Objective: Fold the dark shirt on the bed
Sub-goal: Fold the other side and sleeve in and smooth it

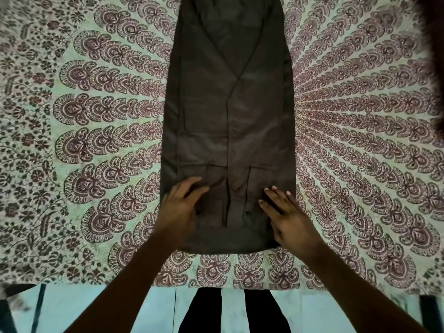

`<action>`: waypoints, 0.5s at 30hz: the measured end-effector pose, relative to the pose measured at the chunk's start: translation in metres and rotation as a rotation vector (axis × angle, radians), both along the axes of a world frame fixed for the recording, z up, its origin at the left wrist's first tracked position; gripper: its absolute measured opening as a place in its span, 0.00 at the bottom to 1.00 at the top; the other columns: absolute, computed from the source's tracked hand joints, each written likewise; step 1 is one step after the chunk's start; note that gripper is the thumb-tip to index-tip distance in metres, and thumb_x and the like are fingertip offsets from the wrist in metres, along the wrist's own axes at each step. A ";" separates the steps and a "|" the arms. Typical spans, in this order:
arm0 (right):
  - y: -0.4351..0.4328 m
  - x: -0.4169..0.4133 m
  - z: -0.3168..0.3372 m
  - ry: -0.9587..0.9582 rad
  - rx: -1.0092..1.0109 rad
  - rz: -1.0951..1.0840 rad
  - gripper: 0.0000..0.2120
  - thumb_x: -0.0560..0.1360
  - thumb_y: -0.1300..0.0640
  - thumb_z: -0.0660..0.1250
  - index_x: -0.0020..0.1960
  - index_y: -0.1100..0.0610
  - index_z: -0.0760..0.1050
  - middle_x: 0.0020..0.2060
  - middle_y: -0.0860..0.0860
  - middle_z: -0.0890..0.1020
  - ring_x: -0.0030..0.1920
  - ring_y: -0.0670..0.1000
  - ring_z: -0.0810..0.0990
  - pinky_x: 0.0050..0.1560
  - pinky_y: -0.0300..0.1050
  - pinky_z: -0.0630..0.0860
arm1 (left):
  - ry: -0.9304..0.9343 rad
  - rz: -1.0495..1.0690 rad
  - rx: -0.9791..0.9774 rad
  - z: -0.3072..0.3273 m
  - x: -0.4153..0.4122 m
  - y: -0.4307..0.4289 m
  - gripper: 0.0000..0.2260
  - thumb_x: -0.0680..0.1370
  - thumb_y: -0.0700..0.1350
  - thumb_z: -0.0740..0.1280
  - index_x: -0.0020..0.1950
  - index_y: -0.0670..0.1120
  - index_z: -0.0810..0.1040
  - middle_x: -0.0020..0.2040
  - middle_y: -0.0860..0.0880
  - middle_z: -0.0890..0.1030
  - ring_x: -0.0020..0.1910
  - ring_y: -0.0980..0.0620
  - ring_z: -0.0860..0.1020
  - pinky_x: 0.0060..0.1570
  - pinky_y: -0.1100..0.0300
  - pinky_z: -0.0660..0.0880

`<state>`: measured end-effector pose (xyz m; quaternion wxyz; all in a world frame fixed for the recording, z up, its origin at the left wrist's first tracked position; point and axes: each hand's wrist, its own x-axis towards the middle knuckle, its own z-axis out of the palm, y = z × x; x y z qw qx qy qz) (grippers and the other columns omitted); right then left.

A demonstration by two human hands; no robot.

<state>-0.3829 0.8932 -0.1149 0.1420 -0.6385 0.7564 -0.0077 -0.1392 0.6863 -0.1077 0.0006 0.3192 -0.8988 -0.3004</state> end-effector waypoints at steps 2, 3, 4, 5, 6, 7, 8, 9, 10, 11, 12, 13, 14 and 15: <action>0.008 -0.011 0.002 0.030 0.105 0.052 0.49 0.55 0.62 0.84 0.75 0.55 0.72 0.76 0.61 0.72 0.75 0.65 0.72 0.72 0.65 0.70 | -0.129 -0.061 -0.043 0.002 0.035 -0.016 0.30 0.70 0.45 0.67 0.73 0.53 0.75 0.77 0.47 0.69 0.67 0.38 0.75 0.61 0.37 0.78; 0.012 -0.017 0.003 0.037 0.166 0.073 0.55 0.53 0.63 0.85 0.77 0.52 0.68 0.78 0.60 0.69 0.75 0.65 0.71 0.72 0.63 0.70 | -0.227 -0.114 -0.054 0.002 0.050 -0.023 0.36 0.67 0.42 0.74 0.75 0.55 0.73 0.78 0.48 0.67 0.70 0.38 0.74 0.62 0.35 0.77; 0.014 -0.023 0.004 0.044 0.218 0.100 0.60 0.53 0.64 0.85 0.80 0.49 0.62 0.80 0.58 0.65 0.77 0.65 0.69 0.73 0.62 0.69 | -0.323 -0.178 -0.059 0.002 0.063 -0.029 0.45 0.63 0.39 0.78 0.78 0.58 0.69 0.81 0.49 0.65 0.72 0.38 0.72 0.62 0.35 0.76; 0.016 -0.028 0.005 0.052 0.253 0.131 0.63 0.55 0.65 0.84 0.83 0.47 0.57 0.82 0.57 0.61 0.79 0.64 0.66 0.74 0.62 0.68 | -0.402 -0.242 -0.068 0.002 0.073 -0.034 0.51 0.60 0.36 0.79 0.80 0.60 0.65 0.82 0.51 0.62 0.74 0.38 0.71 0.63 0.35 0.75; 0.018 -0.032 0.007 0.060 0.269 0.165 0.64 0.57 0.65 0.83 0.84 0.44 0.52 0.84 0.57 0.56 0.80 0.64 0.62 0.74 0.63 0.67 | -0.447 -0.298 -0.091 0.002 0.079 -0.038 0.55 0.60 0.35 0.79 0.81 0.62 0.61 0.83 0.51 0.60 0.75 0.39 0.70 0.62 0.35 0.75; 0.019 -0.036 0.009 0.071 0.277 0.204 0.64 0.58 0.66 0.82 0.84 0.43 0.50 0.84 0.57 0.54 0.81 0.64 0.61 0.74 0.65 0.68 | -0.463 -0.348 -0.124 0.001 0.081 -0.042 0.56 0.60 0.35 0.79 0.82 0.63 0.60 0.84 0.51 0.60 0.75 0.39 0.71 0.61 0.35 0.76; 0.018 -0.040 0.012 0.090 0.283 0.250 0.64 0.59 0.65 0.82 0.84 0.42 0.51 0.84 0.58 0.53 0.80 0.64 0.61 0.73 0.68 0.69 | -0.453 -0.395 -0.170 0.001 0.081 -0.046 0.55 0.60 0.37 0.79 0.82 0.63 0.60 0.83 0.49 0.62 0.74 0.39 0.72 0.60 0.35 0.76; 0.017 -0.044 0.014 0.116 0.297 0.295 0.63 0.58 0.63 0.82 0.84 0.42 0.53 0.84 0.59 0.55 0.80 0.65 0.63 0.72 0.69 0.70 | -0.443 -0.443 -0.209 0.001 0.078 -0.051 0.55 0.59 0.39 0.81 0.81 0.63 0.62 0.82 0.47 0.64 0.72 0.38 0.73 0.58 0.34 0.77; 0.014 -0.049 0.017 0.150 0.314 0.339 0.62 0.58 0.60 0.83 0.83 0.42 0.55 0.83 0.60 0.57 0.78 0.66 0.66 0.71 0.70 0.70 | -0.439 -0.483 -0.247 0.001 0.075 -0.056 0.54 0.58 0.42 0.82 0.80 0.63 0.63 0.80 0.45 0.67 0.70 0.37 0.74 0.56 0.34 0.77; 0.011 -0.054 0.018 0.179 0.330 0.378 0.60 0.58 0.58 0.83 0.83 0.42 0.57 0.82 0.60 0.60 0.77 0.66 0.69 0.71 0.70 0.69 | -0.451 -0.517 -0.270 0.001 0.071 -0.060 0.54 0.57 0.44 0.83 0.79 0.63 0.65 0.78 0.43 0.69 0.67 0.35 0.75 0.55 0.33 0.77; 0.010 -0.058 0.018 0.200 0.337 0.418 0.57 0.59 0.55 0.81 0.82 0.42 0.59 0.81 0.60 0.63 0.76 0.65 0.70 0.71 0.71 0.68 | -0.451 -0.547 -0.298 0.000 0.069 -0.064 0.54 0.55 0.46 0.84 0.78 0.63 0.67 0.76 0.42 0.70 0.66 0.35 0.75 0.55 0.33 0.77; 0.008 -0.062 0.019 0.213 0.333 0.458 0.52 0.61 0.53 0.79 0.82 0.41 0.61 0.80 0.60 0.65 0.75 0.65 0.72 0.70 0.71 0.67 | -0.443 -0.568 -0.318 0.001 0.066 -0.067 0.53 0.54 0.47 0.85 0.77 0.62 0.69 0.74 0.41 0.71 0.65 0.34 0.75 0.55 0.33 0.76; 0.007 -0.064 0.018 0.221 0.310 0.489 0.47 0.65 0.50 0.75 0.81 0.40 0.62 0.79 0.60 0.66 0.73 0.64 0.73 0.69 0.70 0.67 | -0.414 -0.584 -0.331 -0.001 0.064 -0.070 0.52 0.53 0.47 0.86 0.76 0.62 0.72 0.73 0.40 0.72 0.64 0.34 0.75 0.56 0.33 0.75; 0.004 -0.067 0.017 0.227 0.276 0.509 0.42 0.68 0.49 0.72 0.80 0.40 0.63 0.78 0.59 0.68 0.72 0.64 0.74 0.68 0.69 0.67 | -0.377 -0.592 -0.339 -0.002 0.062 -0.072 0.50 0.53 0.46 0.86 0.74 0.61 0.75 0.73 0.40 0.72 0.64 0.34 0.73 0.57 0.33 0.74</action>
